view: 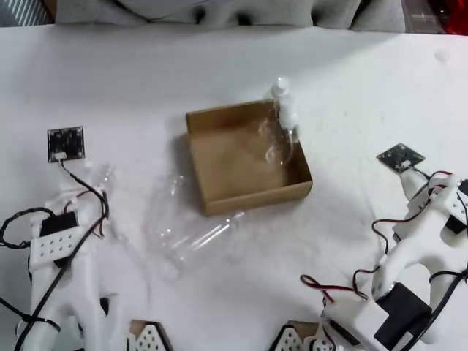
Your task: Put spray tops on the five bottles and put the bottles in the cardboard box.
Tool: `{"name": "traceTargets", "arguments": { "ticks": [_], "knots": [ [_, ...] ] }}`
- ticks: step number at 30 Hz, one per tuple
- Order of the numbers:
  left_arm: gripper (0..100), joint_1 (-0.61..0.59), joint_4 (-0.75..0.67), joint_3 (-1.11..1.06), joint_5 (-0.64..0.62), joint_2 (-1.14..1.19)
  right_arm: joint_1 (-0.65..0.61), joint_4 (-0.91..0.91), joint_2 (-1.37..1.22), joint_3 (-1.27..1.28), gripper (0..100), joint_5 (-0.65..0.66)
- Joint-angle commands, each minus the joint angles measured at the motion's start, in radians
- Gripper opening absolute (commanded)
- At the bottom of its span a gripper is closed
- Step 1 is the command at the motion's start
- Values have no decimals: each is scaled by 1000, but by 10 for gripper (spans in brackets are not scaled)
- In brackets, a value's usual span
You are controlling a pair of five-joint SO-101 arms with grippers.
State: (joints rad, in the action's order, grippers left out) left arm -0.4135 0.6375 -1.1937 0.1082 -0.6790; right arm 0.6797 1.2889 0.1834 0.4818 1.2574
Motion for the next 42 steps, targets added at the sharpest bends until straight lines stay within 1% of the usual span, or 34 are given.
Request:
{"name": "traceTargets", "arguments": {
  "ticks": [1, 5, 8, 11, 13, 15, 18, 19, 21, 25, 29, 36, 42],
  "knots": [
    [23, 15, -17, -2, 0, -33, 16, 67, 99, -35, 33, -49],
    [23, 16, -17, -2, 0, -33, 44, 84, 242, 78, 16, -55],
    [24, 16, -17, -2, 0, -27, 84, 38, 384, 215, 16, -60],
    [24, 16, -17, -2, 0, -25, 125, -25, 499, 351, 22, -133],
    [24, 16, -17, -2, 0, -25, 130, -81, 552, 446, 30, -176],
    [24, 16, -17, -3, 0, -25, 128, -130, 581, 525, 91, -215],
    [24, 16, -17, -3, 0, -24, 124, -188, 585, 585, 229, -296],
    [24, 16, -17, -3, 0, -24, 119, -206, 585, 597, 251, -316],
    [24, 16, -17, -3, 3, -24, 114, -239, 585, 623, 252, -334],
    [24, 16, -20, -18, 5, -30, 74, -340, 585, 697, 222, -341],
    [24, 16, -52, -25, 5, -24, 30, -435, 585, 756, 203, -341],
    [23, 16, -52, -25, 6, -24, 8, -453, 565, 764, 176, -341],
    [23, 16, -58, -41, 6, -31, 28, -529, 421, 717, 176, -345]
  ]
}}
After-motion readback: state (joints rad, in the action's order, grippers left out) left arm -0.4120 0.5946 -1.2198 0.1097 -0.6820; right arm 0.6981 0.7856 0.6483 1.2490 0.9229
